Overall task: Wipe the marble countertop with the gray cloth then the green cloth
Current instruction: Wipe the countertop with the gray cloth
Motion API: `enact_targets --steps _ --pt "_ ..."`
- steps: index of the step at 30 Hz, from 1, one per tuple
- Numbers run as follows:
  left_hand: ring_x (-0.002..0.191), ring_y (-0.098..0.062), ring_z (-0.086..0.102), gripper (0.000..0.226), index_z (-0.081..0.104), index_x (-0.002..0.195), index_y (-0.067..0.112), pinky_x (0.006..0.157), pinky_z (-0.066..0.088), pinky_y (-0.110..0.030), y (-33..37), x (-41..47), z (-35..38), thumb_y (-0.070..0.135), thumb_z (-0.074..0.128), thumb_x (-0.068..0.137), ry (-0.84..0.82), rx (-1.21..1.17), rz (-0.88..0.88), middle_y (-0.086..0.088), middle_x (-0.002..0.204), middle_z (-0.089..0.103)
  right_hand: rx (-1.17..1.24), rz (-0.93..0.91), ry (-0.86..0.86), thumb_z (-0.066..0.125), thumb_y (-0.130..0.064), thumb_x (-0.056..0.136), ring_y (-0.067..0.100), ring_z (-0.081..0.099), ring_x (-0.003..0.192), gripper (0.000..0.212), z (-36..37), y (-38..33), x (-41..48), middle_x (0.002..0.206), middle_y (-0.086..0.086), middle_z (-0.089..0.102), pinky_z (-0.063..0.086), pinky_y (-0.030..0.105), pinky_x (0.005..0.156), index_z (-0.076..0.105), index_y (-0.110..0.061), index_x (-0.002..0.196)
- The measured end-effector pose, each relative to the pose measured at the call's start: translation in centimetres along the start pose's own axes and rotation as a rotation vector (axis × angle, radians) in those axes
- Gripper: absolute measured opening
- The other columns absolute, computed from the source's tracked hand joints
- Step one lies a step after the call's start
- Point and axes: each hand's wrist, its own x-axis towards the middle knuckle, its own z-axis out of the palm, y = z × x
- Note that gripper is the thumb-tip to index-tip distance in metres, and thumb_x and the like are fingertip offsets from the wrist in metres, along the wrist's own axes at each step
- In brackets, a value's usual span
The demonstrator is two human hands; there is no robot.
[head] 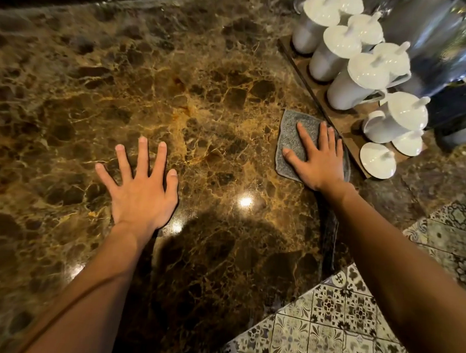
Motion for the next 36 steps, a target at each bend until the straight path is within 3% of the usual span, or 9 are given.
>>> enact_targets --steps 8,19,22,36 --pt "0.155 -0.037 -0.014 0.065 -0.002 0.16 0.041 0.117 -0.009 -0.073 -0.1 0.0 0.1 0.061 0.008 0.099 0.005 0.001 -0.006 0.003 0.171 -0.011 0.022 0.038 -0.015 0.019 -0.09 0.086 0.028 -0.013 0.158 0.082 1.9 0.3 -7.9 0.173 0.007 -0.012 -0.008 0.06 0.124 -0.003 -0.057 0.158" --pt "0.155 -0.039 -0.012 0.066 0.001 0.161 0.039 0.116 -0.008 -0.073 -0.1 -0.1 -0.1 0.062 0.007 0.099 -0.004 -0.004 0.004 0.002 0.172 -0.007 0.006 0.01 -0.008 0.028 -0.089 0.083 0.036 -0.017 0.157 0.089 5.6 -1.7 -22.0 0.171 0.014 -0.014 -0.005 0.062 0.124 -0.005 -0.054 0.159" --pt "0.155 -0.039 -0.011 0.067 0.002 0.161 0.039 0.116 -0.008 -0.073 -0.2 -0.1 0.0 0.063 0.007 0.099 0.005 -0.004 0.005 0.002 0.172 -0.007 -0.032 -0.006 -0.062 0.015 -0.095 0.079 0.032 -0.023 0.155 0.09 4.7 -0.6 -20.1 0.17 0.01 -0.022 -0.009 0.061 0.123 -0.014 -0.058 0.155" --pt "0.156 -0.037 -0.011 0.065 0.001 0.16 0.041 0.116 -0.01 -0.071 0.0 -0.2 0.0 0.062 0.008 0.1 0.017 0.01 -0.013 0.004 0.171 -0.007 0.089 0.151 -0.049 0.018 -0.096 0.081 0.03 -0.018 0.157 0.087 0.5 1.0 -4.8 0.172 0.008 -0.017 -0.013 0.063 0.121 -0.005 -0.058 0.157"
